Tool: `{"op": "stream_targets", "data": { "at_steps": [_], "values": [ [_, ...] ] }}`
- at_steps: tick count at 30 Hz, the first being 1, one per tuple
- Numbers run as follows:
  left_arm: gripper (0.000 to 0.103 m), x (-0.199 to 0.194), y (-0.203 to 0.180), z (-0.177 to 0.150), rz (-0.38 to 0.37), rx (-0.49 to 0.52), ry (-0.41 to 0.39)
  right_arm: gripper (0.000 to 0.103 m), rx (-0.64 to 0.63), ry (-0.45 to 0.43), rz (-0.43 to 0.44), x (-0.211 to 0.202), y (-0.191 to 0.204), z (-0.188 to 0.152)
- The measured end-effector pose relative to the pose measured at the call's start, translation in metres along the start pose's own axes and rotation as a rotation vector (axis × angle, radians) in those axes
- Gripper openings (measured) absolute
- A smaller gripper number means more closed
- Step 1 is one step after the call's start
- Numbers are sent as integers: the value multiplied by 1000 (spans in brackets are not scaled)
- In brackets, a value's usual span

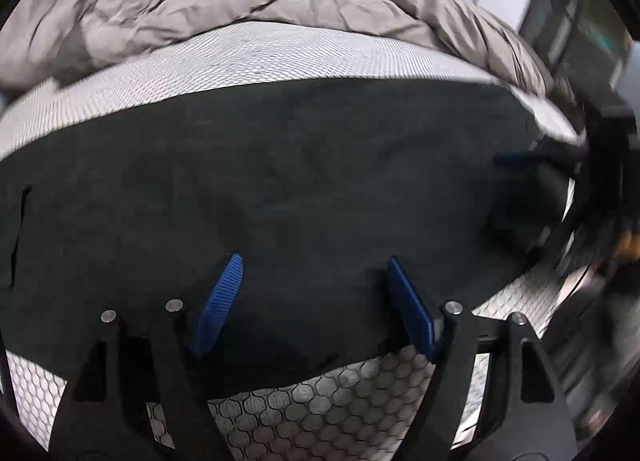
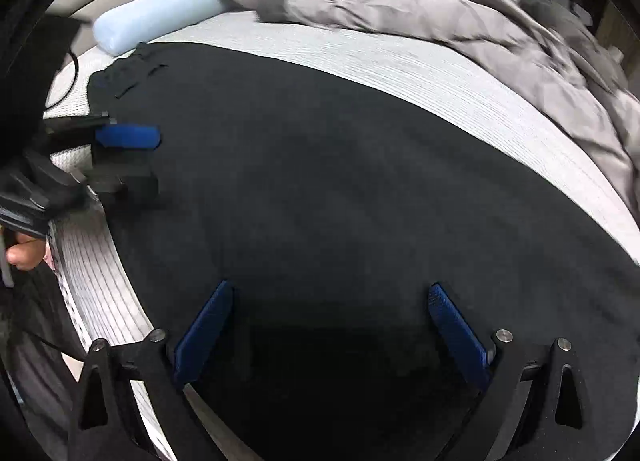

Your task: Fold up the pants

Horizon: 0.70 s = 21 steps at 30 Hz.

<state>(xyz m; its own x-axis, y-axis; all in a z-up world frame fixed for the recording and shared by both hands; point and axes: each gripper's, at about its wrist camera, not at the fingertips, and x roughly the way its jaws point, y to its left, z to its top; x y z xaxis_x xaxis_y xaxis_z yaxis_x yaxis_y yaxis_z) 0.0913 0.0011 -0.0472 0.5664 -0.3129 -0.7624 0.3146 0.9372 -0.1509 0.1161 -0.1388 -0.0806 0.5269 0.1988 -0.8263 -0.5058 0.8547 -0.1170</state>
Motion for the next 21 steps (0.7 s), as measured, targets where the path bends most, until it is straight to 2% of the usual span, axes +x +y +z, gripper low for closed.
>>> {"op": "stream_targets", "data": {
  "at_steps": [3, 6, 9, 12, 14, 16, 18, 20, 21],
  "values": [
    [73, -3, 4, -3, -23, 2, 0, 99, 89, -8, 10, -14, -46, -36],
    [73, -1, 14, 0, -18, -19, 7, 99, 179, -12, -181, -32, -98, -71],
    [73, -4, 8, 11, 16, -30, -17, 99, 313, -1, -263, -43, -143, -98],
    [73, -9, -9, 31, -18, -41, -91, 99, 347, -31, -259, -52, -150, -100],
    [73, -4, -30, 44, -48, -19, -107, 99, 347, -65, -227, -54, -147, -98],
    [73, 6, -56, 54, -83, 14, -88, 99, 360, -74, -164, -48, -143, -95],
    [73, 21, -80, 58, -104, 82, -40, 98, 333, -31, -184, -39, -145, -90],
    [73, 37, -95, 57, -83, 126, 12, 98, 321, -14, -241, -47, -148, -100],
    [73, 48, -99, 56, -66, 128, 51, 90, 335, -17, -262, -54, -154, -104]
  ]
}}
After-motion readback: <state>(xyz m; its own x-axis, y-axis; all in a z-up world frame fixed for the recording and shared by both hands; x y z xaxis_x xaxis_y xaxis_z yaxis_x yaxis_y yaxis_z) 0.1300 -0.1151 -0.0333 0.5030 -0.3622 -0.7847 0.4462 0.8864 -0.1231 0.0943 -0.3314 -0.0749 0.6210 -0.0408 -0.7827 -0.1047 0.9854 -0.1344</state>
